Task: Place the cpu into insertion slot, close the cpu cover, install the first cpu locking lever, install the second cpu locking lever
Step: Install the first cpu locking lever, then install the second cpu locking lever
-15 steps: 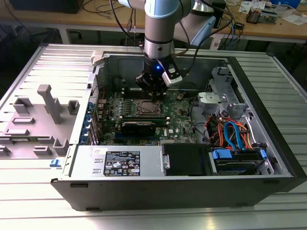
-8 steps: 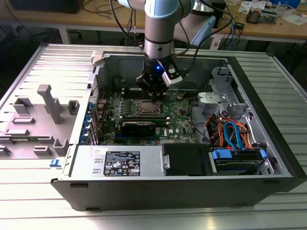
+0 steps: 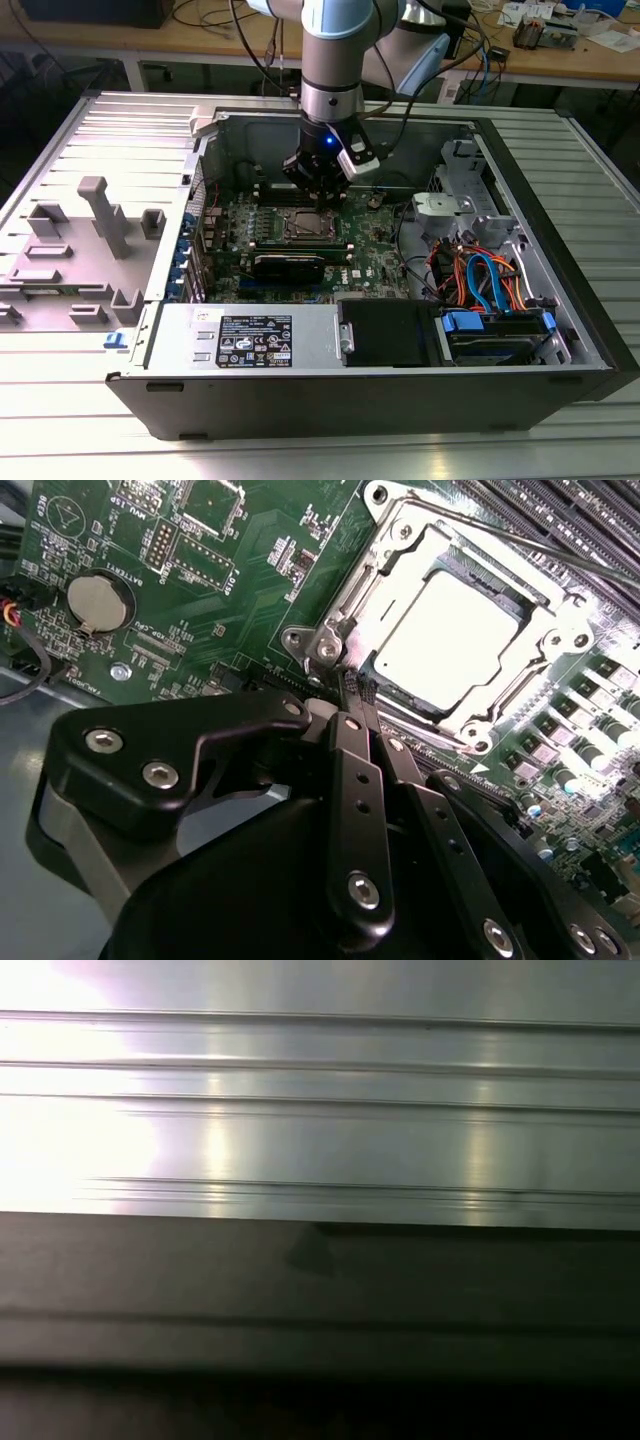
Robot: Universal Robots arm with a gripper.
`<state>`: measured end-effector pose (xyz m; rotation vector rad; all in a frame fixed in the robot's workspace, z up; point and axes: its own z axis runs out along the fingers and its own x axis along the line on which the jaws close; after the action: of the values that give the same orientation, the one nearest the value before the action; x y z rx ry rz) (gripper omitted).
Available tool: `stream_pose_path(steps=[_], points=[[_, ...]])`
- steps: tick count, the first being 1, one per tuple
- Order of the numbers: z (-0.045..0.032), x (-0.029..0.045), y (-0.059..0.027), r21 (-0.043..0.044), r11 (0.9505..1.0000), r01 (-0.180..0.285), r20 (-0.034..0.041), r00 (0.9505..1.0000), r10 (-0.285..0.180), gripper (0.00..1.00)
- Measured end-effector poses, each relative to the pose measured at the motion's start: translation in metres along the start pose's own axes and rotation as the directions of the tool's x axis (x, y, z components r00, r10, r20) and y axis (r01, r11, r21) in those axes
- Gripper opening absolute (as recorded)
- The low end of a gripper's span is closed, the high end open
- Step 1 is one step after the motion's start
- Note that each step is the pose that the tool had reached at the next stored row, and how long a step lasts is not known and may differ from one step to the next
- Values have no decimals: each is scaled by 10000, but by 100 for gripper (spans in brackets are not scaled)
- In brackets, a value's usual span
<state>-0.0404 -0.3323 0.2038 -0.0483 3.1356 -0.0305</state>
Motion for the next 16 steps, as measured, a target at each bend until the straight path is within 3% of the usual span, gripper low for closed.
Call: stream_pose_path(steps=[3,16], points=[[-64,1,-3,11,10000,0,-8,10000,0,11],[-66,-3,-26,13,10000,1,-9,10000,-1,11]])
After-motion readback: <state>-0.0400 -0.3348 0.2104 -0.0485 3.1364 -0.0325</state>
